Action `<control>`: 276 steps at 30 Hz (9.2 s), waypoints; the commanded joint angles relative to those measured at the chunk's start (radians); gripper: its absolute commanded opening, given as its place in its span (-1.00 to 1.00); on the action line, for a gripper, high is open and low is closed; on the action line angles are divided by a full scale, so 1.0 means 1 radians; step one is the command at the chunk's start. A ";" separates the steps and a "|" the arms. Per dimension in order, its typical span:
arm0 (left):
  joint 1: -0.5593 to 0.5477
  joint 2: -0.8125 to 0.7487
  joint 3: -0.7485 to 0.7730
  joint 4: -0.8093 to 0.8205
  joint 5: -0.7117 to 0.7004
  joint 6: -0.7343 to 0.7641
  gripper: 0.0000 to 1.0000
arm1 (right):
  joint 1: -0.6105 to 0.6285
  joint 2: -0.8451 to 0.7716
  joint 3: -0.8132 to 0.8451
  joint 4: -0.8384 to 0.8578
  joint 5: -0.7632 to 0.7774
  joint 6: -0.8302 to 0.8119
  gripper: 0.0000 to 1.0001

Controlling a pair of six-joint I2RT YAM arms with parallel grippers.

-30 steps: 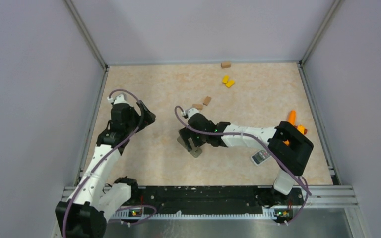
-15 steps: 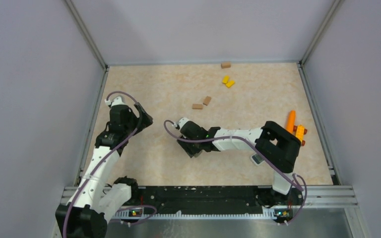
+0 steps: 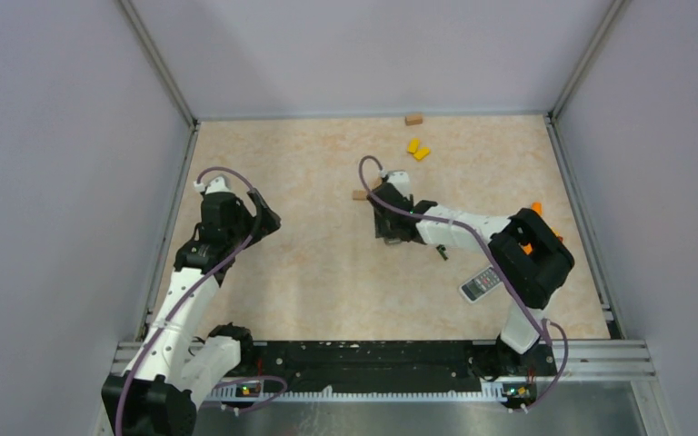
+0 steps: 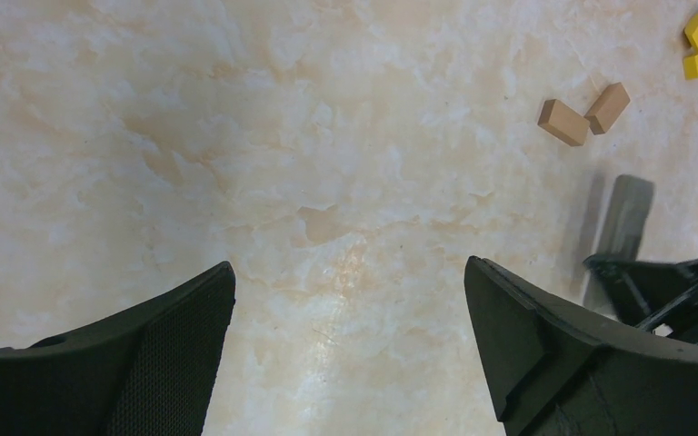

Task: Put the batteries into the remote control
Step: Move the remote control to the center of the board, then pick up the remote control from the center of the board, then adjust the remote control, then remove the battery cover from the remote control.

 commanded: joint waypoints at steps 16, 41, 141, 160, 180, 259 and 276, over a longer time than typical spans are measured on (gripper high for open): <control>0.007 0.044 0.027 0.029 0.120 0.039 0.97 | -0.237 0.141 0.205 -0.042 0.053 0.065 0.25; 0.007 -0.023 0.010 -0.004 0.336 0.105 0.97 | -0.400 -0.604 -0.336 -0.575 0.167 0.633 0.62; -0.716 0.271 0.144 0.510 -0.046 0.884 -1.00 | -0.305 -0.559 -0.043 0.080 -0.717 0.549 0.70; -0.726 0.267 -0.106 1.282 -0.053 1.895 -1.00 | -0.302 -0.528 -0.083 0.238 -0.685 0.909 0.49; -0.725 0.274 -0.093 1.275 -0.039 1.954 -1.00 | -0.314 -0.472 -0.095 0.483 -0.800 0.940 0.16; -0.249 0.276 0.108 0.895 1.044 -0.324 -1.00 | -0.406 -0.476 -0.391 1.167 -1.240 0.552 0.51; -0.241 0.234 0.098 0.914 1.101 -0.395 -1.00 | -0.399 -0.440 -0.382 1.120 -1.332 0.457 -0.75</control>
